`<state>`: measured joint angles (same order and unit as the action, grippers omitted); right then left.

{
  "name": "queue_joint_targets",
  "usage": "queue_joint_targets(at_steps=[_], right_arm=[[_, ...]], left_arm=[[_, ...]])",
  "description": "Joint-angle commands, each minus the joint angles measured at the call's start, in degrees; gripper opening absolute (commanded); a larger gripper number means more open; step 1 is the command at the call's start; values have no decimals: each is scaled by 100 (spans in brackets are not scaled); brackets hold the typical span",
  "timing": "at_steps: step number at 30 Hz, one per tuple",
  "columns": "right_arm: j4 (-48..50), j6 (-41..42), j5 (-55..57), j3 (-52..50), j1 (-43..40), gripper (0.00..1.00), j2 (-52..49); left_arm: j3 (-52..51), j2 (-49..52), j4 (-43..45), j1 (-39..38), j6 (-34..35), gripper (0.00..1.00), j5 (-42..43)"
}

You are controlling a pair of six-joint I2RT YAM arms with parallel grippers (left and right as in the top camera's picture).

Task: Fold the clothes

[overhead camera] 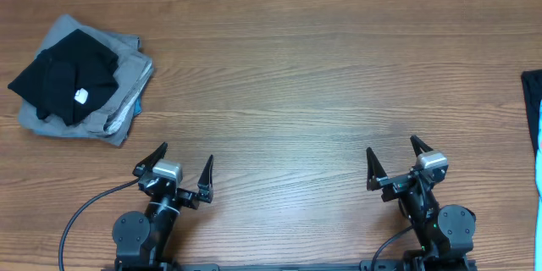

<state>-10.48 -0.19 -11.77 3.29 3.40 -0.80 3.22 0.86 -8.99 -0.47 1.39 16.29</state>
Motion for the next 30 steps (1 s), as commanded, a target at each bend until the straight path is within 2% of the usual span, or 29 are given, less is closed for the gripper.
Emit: queue_joint_targets(at_steps=[1, 22, 30], right_arm=[[35, 24, -2, -13, -26, 100, 63], [33, 24, -4, -13, -26, 100, 63], [31, 24, -52, -13, -26, 100, 63]], left_arm=[[-48, -59, 24, -26, 48, 100, -17], [-50, -59, 26, -26, 46, 100, 15], [-48, -59, 26, -31, 553, 100, 175]])
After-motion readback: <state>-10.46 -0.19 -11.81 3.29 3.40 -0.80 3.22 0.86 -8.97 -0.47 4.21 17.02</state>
